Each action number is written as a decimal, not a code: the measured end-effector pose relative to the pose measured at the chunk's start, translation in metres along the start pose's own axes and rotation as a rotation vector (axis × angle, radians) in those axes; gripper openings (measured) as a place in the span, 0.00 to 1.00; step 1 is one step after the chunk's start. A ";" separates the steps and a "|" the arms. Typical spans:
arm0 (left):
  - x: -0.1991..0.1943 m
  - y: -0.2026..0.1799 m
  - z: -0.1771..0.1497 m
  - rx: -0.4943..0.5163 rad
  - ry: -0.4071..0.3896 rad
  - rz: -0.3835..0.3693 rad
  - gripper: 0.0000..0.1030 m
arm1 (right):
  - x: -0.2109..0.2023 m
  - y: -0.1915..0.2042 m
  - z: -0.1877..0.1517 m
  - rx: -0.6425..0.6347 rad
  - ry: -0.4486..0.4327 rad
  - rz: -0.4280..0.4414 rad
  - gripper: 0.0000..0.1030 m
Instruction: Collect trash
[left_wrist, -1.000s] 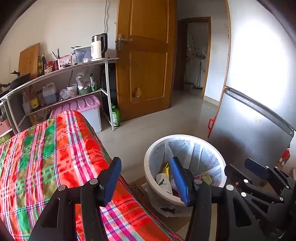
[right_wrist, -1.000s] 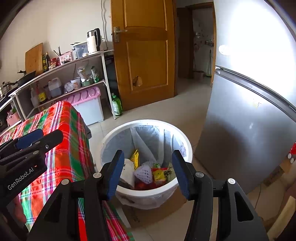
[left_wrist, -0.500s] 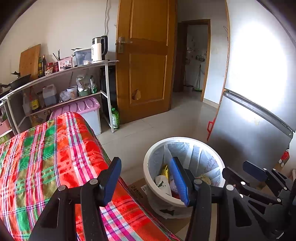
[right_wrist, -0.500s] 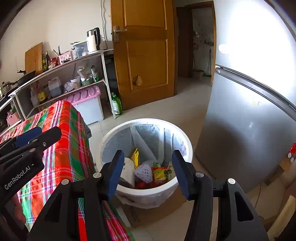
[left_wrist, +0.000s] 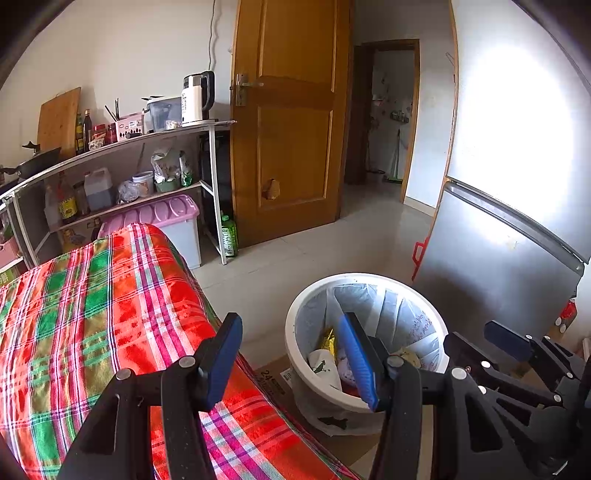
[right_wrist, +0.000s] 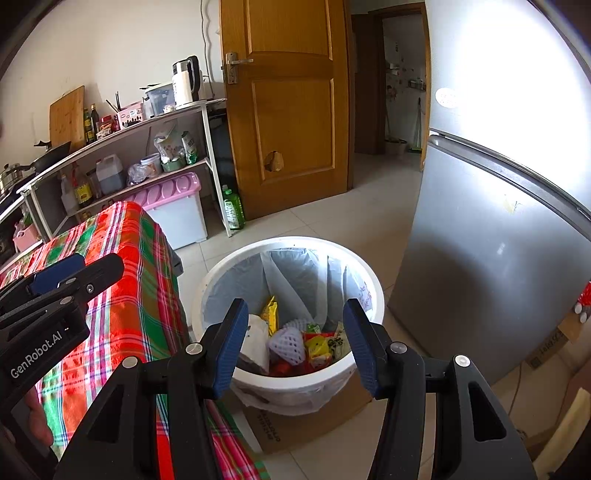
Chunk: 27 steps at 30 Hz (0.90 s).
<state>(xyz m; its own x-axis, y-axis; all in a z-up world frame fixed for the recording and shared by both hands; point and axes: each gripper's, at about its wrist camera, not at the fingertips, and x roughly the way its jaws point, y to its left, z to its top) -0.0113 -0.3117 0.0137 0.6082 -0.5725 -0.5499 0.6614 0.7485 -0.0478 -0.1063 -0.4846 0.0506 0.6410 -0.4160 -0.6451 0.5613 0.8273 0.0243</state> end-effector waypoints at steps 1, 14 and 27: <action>0.000 0.000 0.000 0.001 0.000 0.002 0.53 | 0.000 0.000 0.000 0.000 0.000 0.000 0.53; 0.001 0.001 -0.001 -0.003 0.003 0.000 0.53 | 0.001 0.003 0.000 0.000 0.003 -0.001 0.53; 0.001 0.001 0.000 -0.005 0.004 0.000 0.53 | 0.002 0.002 -0.001 0.001 0.005 -0.001 0.53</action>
<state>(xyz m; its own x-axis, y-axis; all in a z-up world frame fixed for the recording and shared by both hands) -0.0098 -0.3115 0.0130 0.6063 -0.5714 -0.5531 0.6594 0.7500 -0.0518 -0.1046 -0.4829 0.0487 0.6381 -0.4145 -0.6488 0.5621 0.8267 0.0246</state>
